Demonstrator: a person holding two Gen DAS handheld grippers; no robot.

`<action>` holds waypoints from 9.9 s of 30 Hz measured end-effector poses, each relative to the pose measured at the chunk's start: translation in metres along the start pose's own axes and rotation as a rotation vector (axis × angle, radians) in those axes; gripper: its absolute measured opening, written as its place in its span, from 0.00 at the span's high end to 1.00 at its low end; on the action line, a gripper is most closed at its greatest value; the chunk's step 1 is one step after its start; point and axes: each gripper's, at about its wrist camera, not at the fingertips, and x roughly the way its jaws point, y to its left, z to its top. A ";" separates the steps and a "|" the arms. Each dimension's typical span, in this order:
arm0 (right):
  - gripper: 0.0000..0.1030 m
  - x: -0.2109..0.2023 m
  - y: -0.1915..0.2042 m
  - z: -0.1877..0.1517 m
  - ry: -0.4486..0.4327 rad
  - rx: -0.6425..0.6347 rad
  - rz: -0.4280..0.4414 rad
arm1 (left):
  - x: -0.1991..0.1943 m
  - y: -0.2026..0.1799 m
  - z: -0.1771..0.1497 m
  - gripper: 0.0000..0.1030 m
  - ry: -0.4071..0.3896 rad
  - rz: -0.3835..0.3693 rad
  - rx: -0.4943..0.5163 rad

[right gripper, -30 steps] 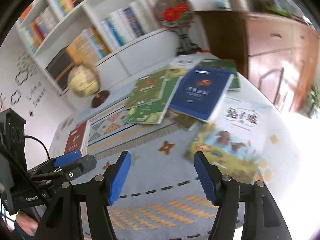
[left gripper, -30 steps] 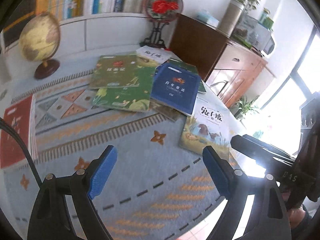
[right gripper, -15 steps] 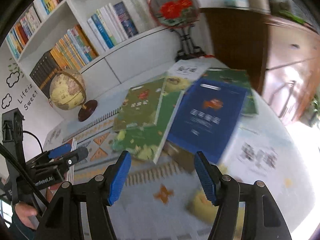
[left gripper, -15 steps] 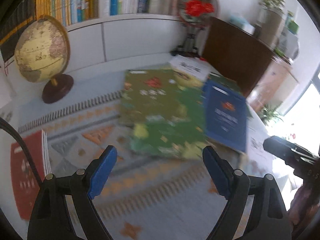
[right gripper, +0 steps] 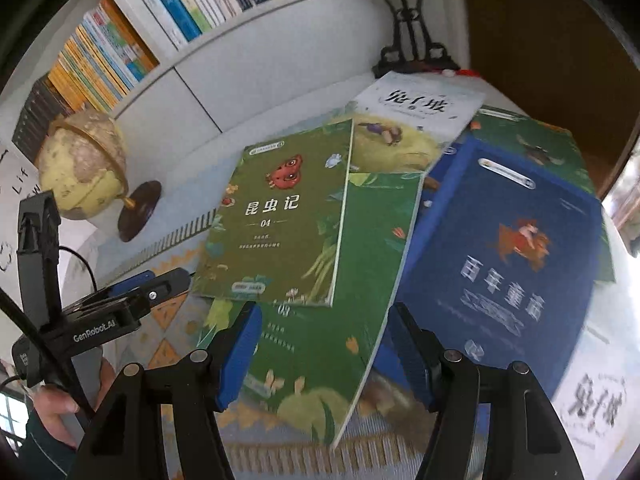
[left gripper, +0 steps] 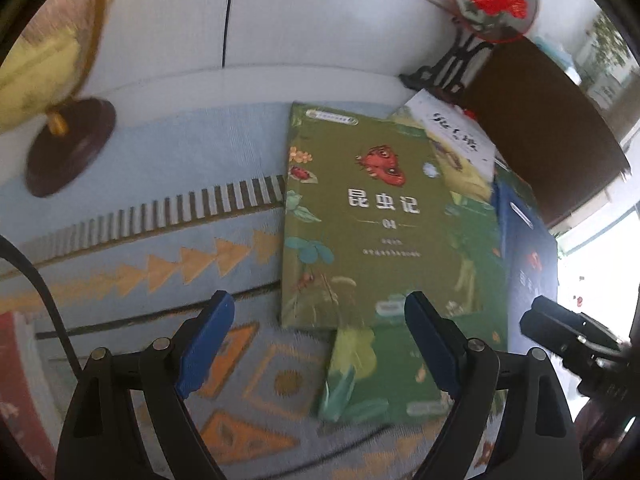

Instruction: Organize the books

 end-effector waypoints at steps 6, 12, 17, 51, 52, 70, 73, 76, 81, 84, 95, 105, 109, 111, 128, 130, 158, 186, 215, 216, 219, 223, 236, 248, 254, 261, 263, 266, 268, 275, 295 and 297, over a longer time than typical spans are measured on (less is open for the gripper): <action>0.43 0.035 0.003 0.019 0.024 -0.036 0.011 | 0.028 0.008 0.005 0.17 0.032 -0.016 -0.038; 0.46 0.059 -0.001 0.037 0.032 -0.036 0.008 | 0.037 0.003 0.007 0.17 0.021 -0.010 -0.004; 0.45 0.075 0.003 0.052 0.051 -0.041 0.090 | 0.039 -0.001 0.010 0.17 0.027 -0.085 -0.007; 0.46 -0.004 -0.042 -0.084 0.219 -0.073 0.095 | -0.016 -0.047 -0.133 0.29 0.139 -0.186 -0.070; 0.50 -0.003 -0.041 -0.085 0.223 -0.070 0.109 | -0.016 -0.048 -0.133 0.29 0.135 -0.180 -0.069; 0.69 -0.021 -0.027 -0.071 0.104 -0.126 0.265 | -0.014 -0.052 -0.133 0.30 0.162 -0.219 -0.031; 0.85 -0.010 -0.036 -0.062 0.095 -0.052 0.285 | -0.014 -0.047 -0.129 0.30 0.174 -0.232 -0.064; 0.90 -0.015 -0.053 -0.055 0.096 0.126 0.433 | -0.017 -0.039 -0.129 0.30 0.180 -0.252 -0.114; 0.93 -0.020 -0.059 -0.054 0.126 0.272 0.510 | -0.021 -0.021 -0.138 0.30 0.174 -0.296 -0.209; 0.93 -0.025 -0.053 -0.049 0.135 0.258 0.499 | -0.021 -0.005 -0.142 0.30 0.165 -0.376 -0.318; 0.93 -0.023 -0.052 -0.043 0.182 0.285 0.550 | -0.012 0.009 -0.142 0.30 0.125 -0.553 -0.511; 0.89 -0.028 -0.023 -0.045 0.144 -0.088 0.263 | -0.036 -0.077 -0.111 0.38 0.006 -0.017 -0.020; 0.88 -0.038 -0.003 -0.052 0.089 -0.264 0.180 | -0.025 -0.098 -0.115 0.47 0.007 0.129 0.122; 0.88 -0.039 0.003 -0.056 0.072 -0.335 0.147 | -0.027 -0.106 -0.116 0.47 -0.020 0.165 0.163; 0.86 -0.087 0.067 -0.069 -0.078 -0.590 0.294 | -0.127 -0.079 -0.116 0.47 -0.221 0.242 0.094; 0.86 -0.091 0.087 -0.072 -0.093 -0.611 0.318 | -0.146 -0.064 -0.119 0.47 -0.251 0.263 0.074; 0.84 -0.002 0.365 -0.147 0.007 -0.664 0.419 | -0.239 0.199 -0.174 0.48 -0.291 0.345 -0.121; 0.79 0.061 0.350 -0.163 0.213 -0.507 0.335 | -0.198 0.251 -0.210 0.49 -0.152 0.254 -0.274; 0.69 0.012 0.277 -0.175 0.242 -0.351 0.315 | -0.223 0.221 -0.256 0.46 -0.112 0.288 -0.270; 0.69 0.005 0.273 -0.177 0.233 -0.360 0.321 | -0.226 0.216 -0.258 0.46 -0.118 0.290 -0.273; 0.69 -0.010 0.263 -0.185 0.221 -0.376 0.325 | -0.238 0.187 -0.264 0.46 -0.159 0.299 -0.266; 0.69 -0.039 0.235 -0.199 0.205 -0.393 0.338 | -0.249 0.135 -0.271 0.41 -0.203 0.298 -0.249; 0.53 -0.175 0.054 -0.233 0.038 -0.223 0.259 | -0.239 -0.078 -0.273 0.37 -0.255 0.111 -0.018; 0.50 -0.192 -0.051 -0.220 -0.009 0.018 0.164 | -0.169 -0.154 -0.216 0.37 -0.159 0.044 0.150; 0.50 -0.156 -0.052 -0.163 -0.003 0.035 0.172 | -0.128 -0.127 -0.152 0.37 -0.119 0.068 0.147; 0.50 -0.068 -0.034 -0.096 0.074 0.087 0.151 | -0.063 -0.076 -0.092 0.32 -0.001 0.062 0.157; 0.50 -0.048 -0.033 -0.088 0.102 0.112 0.157 | -0.048 -0.060 -0.079 0.32 0.017 0.046 0.127; 0.50 -0.021 -0.032 -0.080 0.152 0.138 0.155 | -0.027 -0.040 -0.064 0.32 0.047 0.021 0.089; 0.50 -0.010 -0.030 -0.078 0.186 0.136 0.162 | -0.015 -0.032 -0.058 0.32 0.059 0.012 0.072; 0.56 0.009 -0.026 -0.074 0.182 0.163 0.202 | 0.011 -0.018 -0.047 0.32 0.076 0.001 0.043; 0.72 0.022 -0.011 -0.043 0.071 0.205 0.399 | 0.017 -0.014 -0.047 0.32 0.071 -0.141 0.069; 0.73 0.036 -0.013 -0.039 0.068 0.217 0.367 | 0.017 -0.016 -0.048 0.32 0.073 -0.138 0.082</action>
